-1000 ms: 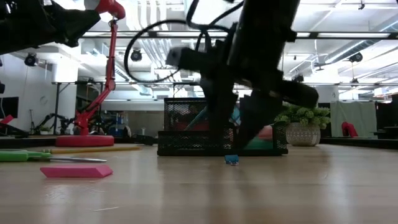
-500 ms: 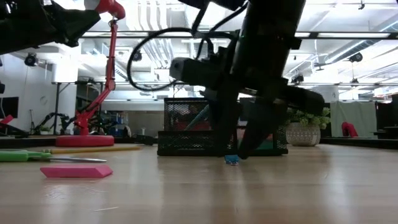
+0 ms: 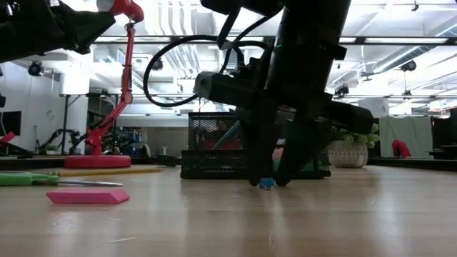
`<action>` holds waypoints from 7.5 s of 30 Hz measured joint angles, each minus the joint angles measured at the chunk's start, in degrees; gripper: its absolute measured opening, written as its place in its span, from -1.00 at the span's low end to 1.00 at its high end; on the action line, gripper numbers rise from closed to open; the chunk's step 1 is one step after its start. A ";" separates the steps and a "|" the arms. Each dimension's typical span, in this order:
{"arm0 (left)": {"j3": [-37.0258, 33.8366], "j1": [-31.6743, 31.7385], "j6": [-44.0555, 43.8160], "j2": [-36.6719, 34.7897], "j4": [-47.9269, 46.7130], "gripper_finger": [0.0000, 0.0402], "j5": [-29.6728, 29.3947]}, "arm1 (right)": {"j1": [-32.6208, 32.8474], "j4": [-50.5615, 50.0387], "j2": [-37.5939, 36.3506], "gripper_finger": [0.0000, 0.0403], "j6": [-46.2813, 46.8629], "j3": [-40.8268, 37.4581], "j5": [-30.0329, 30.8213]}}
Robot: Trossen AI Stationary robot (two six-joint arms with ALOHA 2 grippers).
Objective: Pick and place office supplies into organizer
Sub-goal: Put the top blue binder clip into the black desk organizer, then put the yellow pencil into the black desk organizer
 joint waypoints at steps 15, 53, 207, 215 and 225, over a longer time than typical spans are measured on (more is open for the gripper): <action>0.00 0.00 0.02 -0.02 -0.03 -0.56 -0.01 | -0.05 -1.56 0.26 -0.69 -2.12 1.26 -1.88; 0.00 0.00 0.04 0.00 -0.01 -0.56 0.00 | -0.03 -1.49 -1.31 -0.74 -8.06 3.56 -0.01; 0.00 0.01 -3.28 0.65 0.02 -0.56 -0.02 | 16.30 9.63 -8.49 -0.96 -77.35 11.82 -3.22; 0.00 0.02 -3.26 0.65 0.02 -0.56 -0.02 | 10.31 33.25 -21.80 -0.96 -83.17 -10.69 -6.81; -0.01 0.01 -3.26 0.70 -0.02 -0.56 -0.02 | 3.27 60.67 -41.67 -0.96 -95.19 -39.26 -6.41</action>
